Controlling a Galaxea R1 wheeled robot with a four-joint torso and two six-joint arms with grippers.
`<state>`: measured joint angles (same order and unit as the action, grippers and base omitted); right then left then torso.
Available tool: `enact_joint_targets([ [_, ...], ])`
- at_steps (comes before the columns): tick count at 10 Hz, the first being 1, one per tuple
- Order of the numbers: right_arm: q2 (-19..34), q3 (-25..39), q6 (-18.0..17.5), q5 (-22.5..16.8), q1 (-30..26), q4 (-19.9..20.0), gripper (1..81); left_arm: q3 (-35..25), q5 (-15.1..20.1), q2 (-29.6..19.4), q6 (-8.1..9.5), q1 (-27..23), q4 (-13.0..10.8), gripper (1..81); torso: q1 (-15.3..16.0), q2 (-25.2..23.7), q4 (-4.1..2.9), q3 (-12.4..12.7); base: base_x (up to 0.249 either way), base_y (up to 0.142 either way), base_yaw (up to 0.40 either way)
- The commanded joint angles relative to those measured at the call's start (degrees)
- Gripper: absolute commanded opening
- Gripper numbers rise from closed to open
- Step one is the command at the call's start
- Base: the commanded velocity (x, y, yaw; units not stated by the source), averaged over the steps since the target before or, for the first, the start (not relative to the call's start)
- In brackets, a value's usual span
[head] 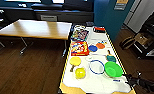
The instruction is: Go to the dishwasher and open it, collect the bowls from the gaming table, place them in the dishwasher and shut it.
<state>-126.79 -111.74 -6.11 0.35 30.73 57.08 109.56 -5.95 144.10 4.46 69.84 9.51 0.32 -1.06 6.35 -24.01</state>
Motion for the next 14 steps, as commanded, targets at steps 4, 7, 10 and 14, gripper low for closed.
enact_joint_targets([
  [4,0.7,-0.4,-0.2,-2.6,-9.0,0.2,81.1,-0.1,4.2,-0.7,-0.16,-1.9,0.3,81.1,0.0,0.0,0.00,0.0,0.000,0.000,0.000],
  [7,-3.8,-3.8,0.0,-2.6,-8.1,0.2,81.1,-0.1,4.2,-0.7,-0.16,-1.9,0.5,81.1,0.0,0.0,0.00,0.0,0.000,0.000,0.000],
  [10,-7.8,-8.7,-0.3,-2.7,-5.4,0.2,81.1,0.0,4.2,-0.7,-0.16,-1.9,0.6,81.1,0.0,0.0,0.00,0.0,0.000,0.000,0.000],
  [14,-7.1,-8.5,0.1,-3.1,-5.6,0.1,1.0,0.1,4.2,-0.7,-0.16,-1.9,0.6,81.1,0.0,0.0,0.00,0.0,0.000,0.000,0.000],
])
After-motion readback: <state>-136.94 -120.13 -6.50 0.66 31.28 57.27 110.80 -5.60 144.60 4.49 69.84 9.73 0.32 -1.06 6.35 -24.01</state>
